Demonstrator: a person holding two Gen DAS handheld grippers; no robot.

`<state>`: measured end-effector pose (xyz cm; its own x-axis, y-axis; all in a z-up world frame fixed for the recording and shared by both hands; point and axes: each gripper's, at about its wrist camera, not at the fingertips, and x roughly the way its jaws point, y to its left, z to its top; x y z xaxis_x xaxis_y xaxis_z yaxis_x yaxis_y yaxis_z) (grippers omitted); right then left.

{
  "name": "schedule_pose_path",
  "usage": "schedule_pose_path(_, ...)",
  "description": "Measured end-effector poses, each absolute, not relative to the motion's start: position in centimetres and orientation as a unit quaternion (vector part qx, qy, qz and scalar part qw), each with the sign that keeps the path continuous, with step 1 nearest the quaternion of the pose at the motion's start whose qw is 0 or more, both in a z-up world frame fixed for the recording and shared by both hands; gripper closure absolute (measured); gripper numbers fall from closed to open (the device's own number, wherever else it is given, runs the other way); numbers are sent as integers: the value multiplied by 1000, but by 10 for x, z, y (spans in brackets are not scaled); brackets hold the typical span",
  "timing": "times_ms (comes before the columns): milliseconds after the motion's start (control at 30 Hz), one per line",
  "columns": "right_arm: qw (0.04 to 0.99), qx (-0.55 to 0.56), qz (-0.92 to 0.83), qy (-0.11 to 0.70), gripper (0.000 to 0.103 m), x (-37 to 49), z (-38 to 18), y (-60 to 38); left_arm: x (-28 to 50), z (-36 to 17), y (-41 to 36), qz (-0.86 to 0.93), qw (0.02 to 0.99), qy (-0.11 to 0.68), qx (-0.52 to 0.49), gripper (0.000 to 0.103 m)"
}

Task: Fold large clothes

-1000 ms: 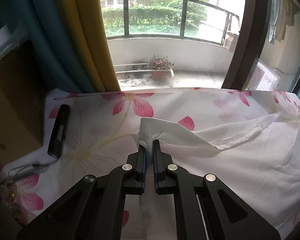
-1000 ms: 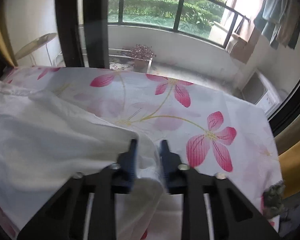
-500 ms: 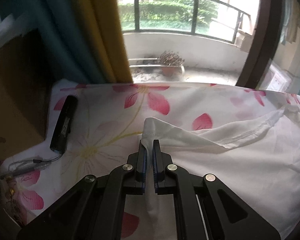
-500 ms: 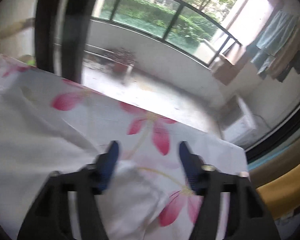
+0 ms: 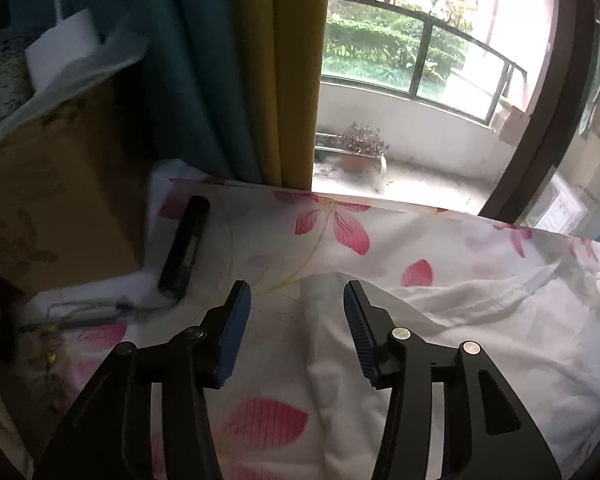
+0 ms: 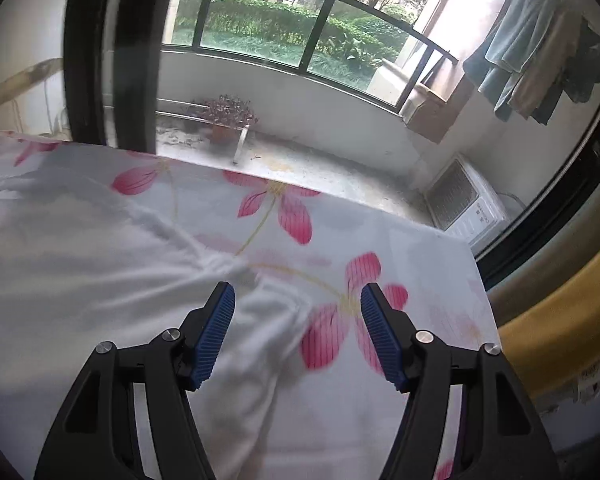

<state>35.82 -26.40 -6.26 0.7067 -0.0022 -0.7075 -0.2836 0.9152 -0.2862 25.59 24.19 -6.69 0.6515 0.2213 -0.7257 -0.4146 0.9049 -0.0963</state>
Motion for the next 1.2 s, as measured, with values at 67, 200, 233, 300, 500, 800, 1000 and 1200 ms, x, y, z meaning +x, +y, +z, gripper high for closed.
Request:
schedule_pose_path(67,906,-178,87,373,38,343,-59,-265,246,-65,236,171,900,379,-130,51)
schedule_pose_path(200,909,-156,97,375,38,315,-55,-267,220,-67,222,140,901,386,-144,51)
schedule_pose_path(233,909,-149,98,377,38,307,-56,-271,213,-69,218,130,901,386,-150,51)
schedule_pose_path(300,909,-135,97,383,38,295,-57,-276,199,-72,210,115,900,390,-155,51)
schedule_pose_path(500,906,-62,112,403,38,257,-70,-293,164,-91,187,97,892,408,-171,51)
schedule_pose_path(800,893,-26,155,421,49,230,-106,-279,147,-107,158,78,896,415,-138,51)
schedule_pose_path(1000,890,-37,178,418,93,215,-104,-275,140,-105,142,71,898,421,-105,96)
schedule_pose_path(1200,891,-49,177,415,95,192,-99,-283,121,-98,142,73,903,406,-122,97)
